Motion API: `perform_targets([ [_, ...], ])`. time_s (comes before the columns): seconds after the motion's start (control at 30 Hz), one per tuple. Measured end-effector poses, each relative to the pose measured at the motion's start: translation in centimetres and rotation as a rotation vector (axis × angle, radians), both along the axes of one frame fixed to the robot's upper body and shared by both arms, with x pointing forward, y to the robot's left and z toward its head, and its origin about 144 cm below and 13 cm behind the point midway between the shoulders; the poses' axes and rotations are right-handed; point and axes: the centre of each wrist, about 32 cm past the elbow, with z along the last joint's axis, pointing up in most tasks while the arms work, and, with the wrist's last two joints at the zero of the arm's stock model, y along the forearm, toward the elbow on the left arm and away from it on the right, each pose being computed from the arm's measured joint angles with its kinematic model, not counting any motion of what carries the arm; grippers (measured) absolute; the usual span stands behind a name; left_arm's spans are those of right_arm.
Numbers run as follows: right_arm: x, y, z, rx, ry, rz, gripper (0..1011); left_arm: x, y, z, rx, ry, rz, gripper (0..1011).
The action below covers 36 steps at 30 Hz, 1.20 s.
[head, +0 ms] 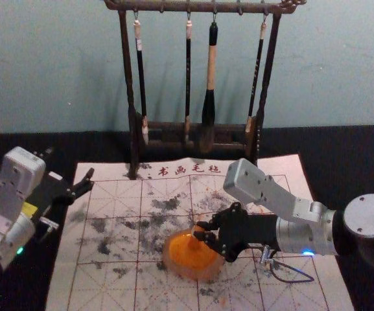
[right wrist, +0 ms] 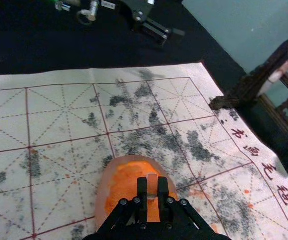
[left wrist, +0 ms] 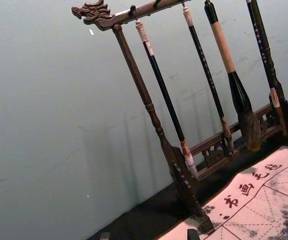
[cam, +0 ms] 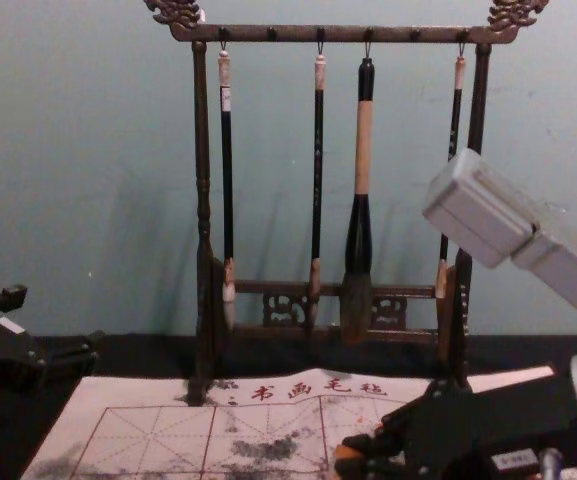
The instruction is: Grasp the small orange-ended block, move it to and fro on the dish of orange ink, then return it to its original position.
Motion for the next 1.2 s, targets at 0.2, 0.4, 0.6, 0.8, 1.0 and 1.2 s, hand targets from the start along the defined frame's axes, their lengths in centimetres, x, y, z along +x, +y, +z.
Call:
perform_targets([
  [0.2,0.2,-0.3,0.1,-0.009,0.001,-0.023,84,0.0,0.0,0.0,0.0,0.0,0.0,1001],
  [0.4,-0.2,-0.9,0.4,-0.015,0.003,-0.034,84,0.0,0.0,0.0,0.0,0.0,0.0,1001],
  [0.6,-1.1,-1.6,1.0,-0.012,0.008,-0.021,85,0.0,0.0,0.0,0.0,0.0,0.0,1002],
  [0.8,-1.6,-1.6,1.6,-0.014,0.015,0.007,84,0.0,0.0,0.0,0.0,0.0,0.0,1002],
  [1.0,-1.7,-1.0,1.7,-0.023,0.023,0.035,84,0.0,0.0,0.0,0.0,0.0,0.0,1001],
  [1.2,-1.7,-0.4,1.6,-0.034,0.029,0.054,84,0.0,0.0,0.0,0.0,0.0,0.0,1001],
])
